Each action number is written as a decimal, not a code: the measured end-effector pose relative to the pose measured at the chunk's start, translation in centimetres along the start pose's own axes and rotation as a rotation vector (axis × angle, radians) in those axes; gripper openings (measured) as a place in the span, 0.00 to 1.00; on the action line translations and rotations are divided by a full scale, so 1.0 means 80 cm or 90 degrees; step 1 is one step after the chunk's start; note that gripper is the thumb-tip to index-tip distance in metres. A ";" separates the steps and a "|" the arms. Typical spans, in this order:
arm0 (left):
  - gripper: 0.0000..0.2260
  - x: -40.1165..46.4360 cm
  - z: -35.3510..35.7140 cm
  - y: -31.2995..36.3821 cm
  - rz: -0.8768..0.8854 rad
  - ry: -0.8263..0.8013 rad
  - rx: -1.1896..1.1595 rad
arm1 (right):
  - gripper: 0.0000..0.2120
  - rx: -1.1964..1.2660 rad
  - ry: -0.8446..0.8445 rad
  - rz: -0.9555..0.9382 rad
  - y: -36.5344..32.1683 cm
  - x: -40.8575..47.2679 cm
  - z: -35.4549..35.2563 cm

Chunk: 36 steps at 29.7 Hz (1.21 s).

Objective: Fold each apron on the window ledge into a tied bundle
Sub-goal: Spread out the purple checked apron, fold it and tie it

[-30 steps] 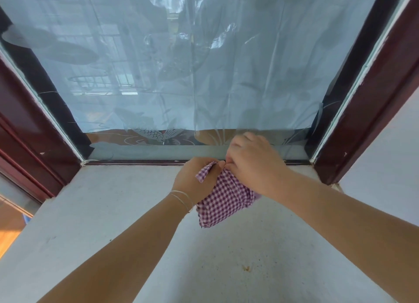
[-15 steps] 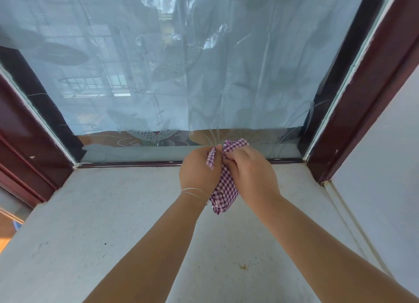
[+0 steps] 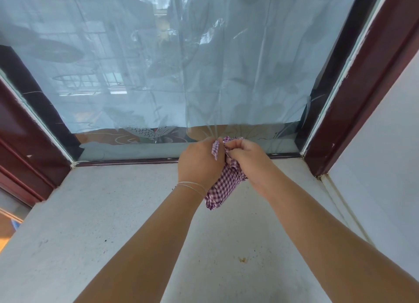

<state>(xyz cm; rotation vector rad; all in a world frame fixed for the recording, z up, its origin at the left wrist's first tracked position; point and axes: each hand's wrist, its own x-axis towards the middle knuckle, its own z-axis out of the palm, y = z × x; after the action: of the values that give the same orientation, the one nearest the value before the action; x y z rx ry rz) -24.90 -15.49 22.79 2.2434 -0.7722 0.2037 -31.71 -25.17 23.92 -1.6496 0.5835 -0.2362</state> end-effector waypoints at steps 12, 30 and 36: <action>0.19 0.003 -0.018 -0.005 0.037 0.002 -0.091 | 0.14 -0.022 -0.024 -0.227 0.006 -0.023 -0.012; 0.18 0.012 -0.030 0.010 -0.214 0.028 -0.287 | 0.05 0.150 0.133 -0.370 0.015 -0.043 0.013; 0.18 0.005 -0.029 0.020 -0.312 -0.007 -0.348 | 0.06 0.191 0.214 -0.368 0.021 -0.049 0.014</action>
<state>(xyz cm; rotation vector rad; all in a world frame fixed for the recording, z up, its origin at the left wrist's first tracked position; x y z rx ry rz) -25.32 -14.93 25.51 1.8339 -0.2193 -0.2322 -34.91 -22.30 22.79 -1.4580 0.2832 -0.9901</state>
